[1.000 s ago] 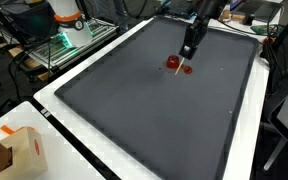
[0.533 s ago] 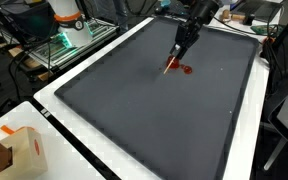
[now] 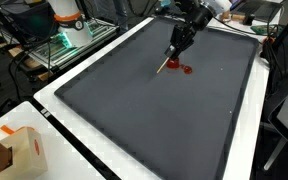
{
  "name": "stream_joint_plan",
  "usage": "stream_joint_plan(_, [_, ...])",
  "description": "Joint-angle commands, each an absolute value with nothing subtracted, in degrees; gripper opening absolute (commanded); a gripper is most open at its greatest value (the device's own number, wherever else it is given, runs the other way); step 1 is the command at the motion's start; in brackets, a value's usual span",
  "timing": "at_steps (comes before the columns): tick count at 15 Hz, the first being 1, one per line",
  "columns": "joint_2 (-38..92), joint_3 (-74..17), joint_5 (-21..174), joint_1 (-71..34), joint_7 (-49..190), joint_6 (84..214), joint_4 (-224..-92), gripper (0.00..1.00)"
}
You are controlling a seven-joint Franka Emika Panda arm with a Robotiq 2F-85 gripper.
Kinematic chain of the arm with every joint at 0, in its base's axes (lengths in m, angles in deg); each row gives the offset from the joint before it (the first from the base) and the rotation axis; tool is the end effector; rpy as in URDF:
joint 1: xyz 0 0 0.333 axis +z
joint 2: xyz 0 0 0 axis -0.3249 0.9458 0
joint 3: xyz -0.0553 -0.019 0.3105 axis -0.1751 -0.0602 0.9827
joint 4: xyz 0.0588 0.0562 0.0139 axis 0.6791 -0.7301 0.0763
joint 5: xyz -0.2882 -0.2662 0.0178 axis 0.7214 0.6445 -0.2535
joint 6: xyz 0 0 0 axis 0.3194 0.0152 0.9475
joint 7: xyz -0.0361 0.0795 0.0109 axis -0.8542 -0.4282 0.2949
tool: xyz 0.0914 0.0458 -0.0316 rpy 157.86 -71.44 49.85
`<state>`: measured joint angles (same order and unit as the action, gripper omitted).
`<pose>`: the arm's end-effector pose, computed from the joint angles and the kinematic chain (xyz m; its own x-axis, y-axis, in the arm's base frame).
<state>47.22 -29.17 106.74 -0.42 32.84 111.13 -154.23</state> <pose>0.6430 0.1103 0.2637 0.9551 -0.2936 -0.0395 -0.1849 -0.6950 0.6948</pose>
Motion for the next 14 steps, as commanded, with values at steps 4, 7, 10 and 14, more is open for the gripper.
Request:
stream_joint_plan(4, [51.4, -29.0, 110.2, 1.6, 28.0, 107.1, -150.2, 0.03])
stream_joint_plan(7, [52.8, -28.7, 110.9, 2.1, 27.4, 106.0, -148.8, 0.03])
stream_joint_plan(10, [54.3, -28.7, 111.3, 2.5, 27.1, 104.8, -147.3, 0.03])
stream_joint_plan(14, [55.9, -28.8, 111.5, 2.6, 27.3, 103.6, -145.6, 0.03])
